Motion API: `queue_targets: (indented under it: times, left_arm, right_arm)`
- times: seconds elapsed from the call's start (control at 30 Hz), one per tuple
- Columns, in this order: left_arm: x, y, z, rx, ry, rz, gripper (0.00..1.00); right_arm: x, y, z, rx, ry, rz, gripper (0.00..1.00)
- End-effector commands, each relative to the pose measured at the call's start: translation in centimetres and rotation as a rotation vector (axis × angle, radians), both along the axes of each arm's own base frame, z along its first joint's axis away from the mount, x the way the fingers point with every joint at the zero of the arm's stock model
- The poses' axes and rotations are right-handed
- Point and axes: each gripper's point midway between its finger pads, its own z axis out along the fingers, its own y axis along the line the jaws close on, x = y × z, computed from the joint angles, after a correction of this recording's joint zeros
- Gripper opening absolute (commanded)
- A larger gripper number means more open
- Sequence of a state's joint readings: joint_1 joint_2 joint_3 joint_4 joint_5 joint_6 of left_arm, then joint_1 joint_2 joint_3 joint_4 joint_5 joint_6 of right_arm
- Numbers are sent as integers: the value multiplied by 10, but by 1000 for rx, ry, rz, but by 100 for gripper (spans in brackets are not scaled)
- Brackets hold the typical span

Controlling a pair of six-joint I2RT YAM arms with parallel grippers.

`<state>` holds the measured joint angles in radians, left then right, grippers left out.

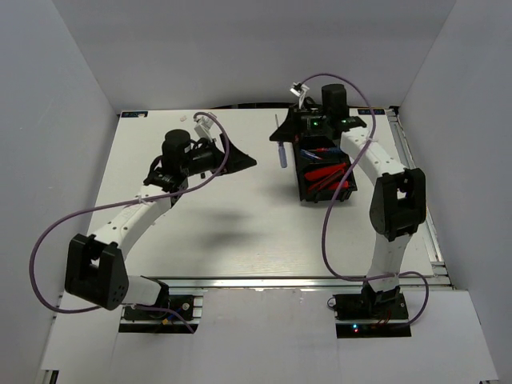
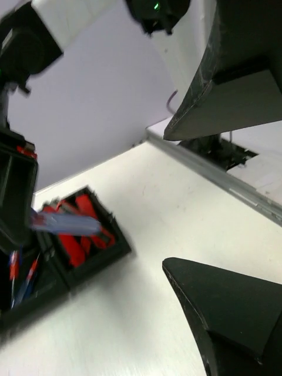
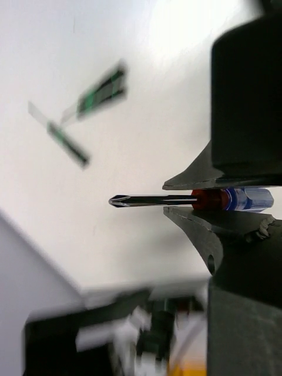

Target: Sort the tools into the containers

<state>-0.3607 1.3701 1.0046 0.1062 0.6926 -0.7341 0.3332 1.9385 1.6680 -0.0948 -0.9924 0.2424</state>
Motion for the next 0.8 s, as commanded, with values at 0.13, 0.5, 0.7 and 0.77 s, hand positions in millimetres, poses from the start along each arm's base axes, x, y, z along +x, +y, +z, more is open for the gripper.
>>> queue_targets:
  times: [0.13,0.5,0.7,0.77]
  left_arm:
    - [9,55,7,175,-99,238,98]
    - [5,88,-2,205,-70,335,98]
    - [3,92,-9,213,-51,355,98]
    - [2,94,-12,218,-45,357,98]
  right_arm:
    - [80,-104,-23,-417,-403,-278,0]
    - [144,-151,-41,-572,-593,-476,0]
    - [144,-150,-77,-603,-544,-437,0]
    - [144,-151,-83,-610,-554,-430,0]
